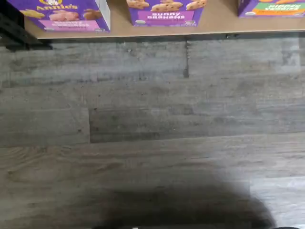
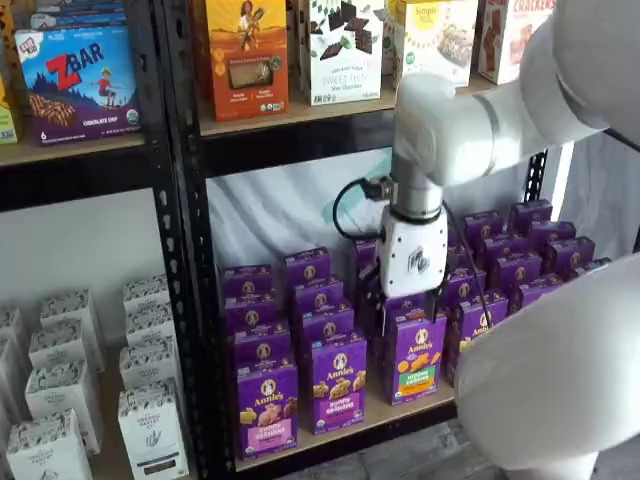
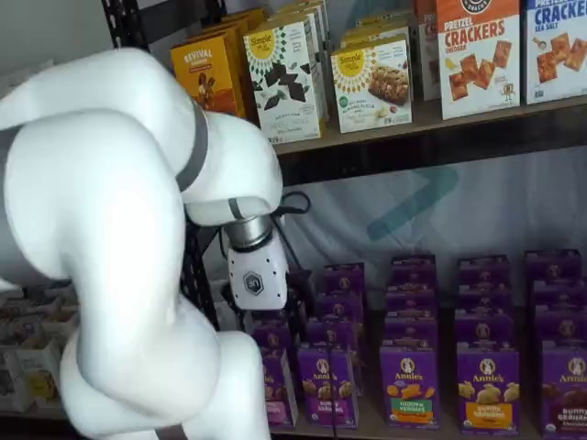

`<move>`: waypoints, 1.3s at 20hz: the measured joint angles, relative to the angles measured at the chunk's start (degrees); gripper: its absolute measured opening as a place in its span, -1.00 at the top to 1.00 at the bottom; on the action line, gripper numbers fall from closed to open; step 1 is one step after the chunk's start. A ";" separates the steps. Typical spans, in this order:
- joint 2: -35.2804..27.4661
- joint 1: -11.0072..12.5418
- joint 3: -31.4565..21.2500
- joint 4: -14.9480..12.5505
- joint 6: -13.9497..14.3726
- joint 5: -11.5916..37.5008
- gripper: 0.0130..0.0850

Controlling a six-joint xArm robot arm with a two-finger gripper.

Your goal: Pick up the purple box with a pink patch in the middle, on the bottom shelf, the first box from the left

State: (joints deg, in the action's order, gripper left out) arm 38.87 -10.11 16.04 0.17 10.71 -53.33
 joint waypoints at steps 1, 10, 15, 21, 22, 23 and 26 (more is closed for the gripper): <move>-1.47 -0.24 -0.43 0.31 0.04 1.82 -1.00; -15.10 -1.85 -1.98 -0.37 2.01 16.67 -1.00; -23.38 -2.60 -1.36 -4.24 6.08 23.63 -1.00; -35.26 -3.62 1.05 -9.94 12.53 32.32 -1.00; -37.08 -3.80 1.76 -10.10 12.88 33.19 -1.00; -38.65 -3.96 2.32 -9.78 12.78 34.30 -1.00; -42.80 -4.84 3.72 -4.31 8.47 38.60 -1.00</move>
State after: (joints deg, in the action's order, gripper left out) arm -3.92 -14.95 19.76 -4.14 19.17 -14.73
